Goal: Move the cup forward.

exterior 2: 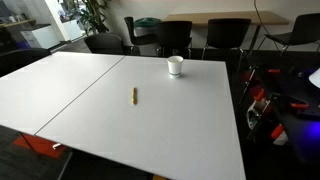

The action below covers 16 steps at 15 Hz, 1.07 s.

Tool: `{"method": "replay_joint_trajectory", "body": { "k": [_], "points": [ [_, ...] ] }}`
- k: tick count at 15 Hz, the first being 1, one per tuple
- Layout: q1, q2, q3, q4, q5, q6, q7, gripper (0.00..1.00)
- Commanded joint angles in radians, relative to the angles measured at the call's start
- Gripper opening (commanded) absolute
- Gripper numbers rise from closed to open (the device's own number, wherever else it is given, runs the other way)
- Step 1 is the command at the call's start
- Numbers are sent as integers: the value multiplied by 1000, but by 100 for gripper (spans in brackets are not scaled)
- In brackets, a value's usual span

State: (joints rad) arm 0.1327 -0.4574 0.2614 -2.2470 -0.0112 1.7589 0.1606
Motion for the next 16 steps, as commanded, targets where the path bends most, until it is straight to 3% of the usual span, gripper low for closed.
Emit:
{"method": "replay_joint_trajectory", "body": {
  "k": [1, 9, 16],
  "points": [
    [15, 3, -12, 3, -6, -3, 6, 100],
    [-3, -3, -36, 1, -19, 45, 3, 100],
    [-63, -19, -173, 4, 22, 145, -1, 100]
  ]
}}
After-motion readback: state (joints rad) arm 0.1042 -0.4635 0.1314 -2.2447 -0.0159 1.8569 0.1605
